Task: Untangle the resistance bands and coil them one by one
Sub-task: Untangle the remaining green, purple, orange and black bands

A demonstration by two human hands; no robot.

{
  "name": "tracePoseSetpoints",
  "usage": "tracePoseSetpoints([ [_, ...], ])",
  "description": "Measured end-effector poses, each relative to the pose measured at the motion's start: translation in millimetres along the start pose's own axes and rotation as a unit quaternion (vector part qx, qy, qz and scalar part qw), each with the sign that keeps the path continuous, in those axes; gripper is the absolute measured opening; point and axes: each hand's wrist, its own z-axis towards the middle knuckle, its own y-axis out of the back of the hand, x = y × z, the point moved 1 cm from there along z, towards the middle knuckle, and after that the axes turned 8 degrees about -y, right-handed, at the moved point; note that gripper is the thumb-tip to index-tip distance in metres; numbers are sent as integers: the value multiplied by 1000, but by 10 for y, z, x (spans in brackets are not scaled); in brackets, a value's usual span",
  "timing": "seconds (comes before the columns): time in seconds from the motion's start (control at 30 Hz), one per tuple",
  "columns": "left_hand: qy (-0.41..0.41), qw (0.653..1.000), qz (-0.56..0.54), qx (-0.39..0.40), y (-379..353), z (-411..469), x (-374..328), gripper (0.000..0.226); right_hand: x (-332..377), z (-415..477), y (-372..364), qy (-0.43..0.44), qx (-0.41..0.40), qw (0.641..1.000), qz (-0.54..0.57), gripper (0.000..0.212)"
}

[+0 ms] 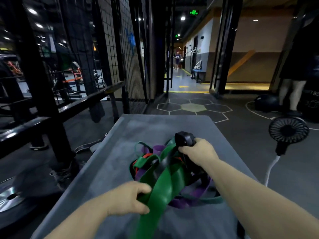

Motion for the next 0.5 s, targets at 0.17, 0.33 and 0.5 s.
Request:
tracePoseSetpoints([
  [0.17, -34, 999, 10, -26, -425, 29, -121, 19, -35, -91, -135, 14, -24, 999, -44, 37],
  [0.33, 10, 991, -112, -68, -817, 74, -136, 46, -132, -120, -29, 8, -56, 998, 24, 33],
  [0.5, 75, 957, -252, -123, -862, 194, -315, 67, -236, -187, -37, 56, -3, 998, 12, 30],
])
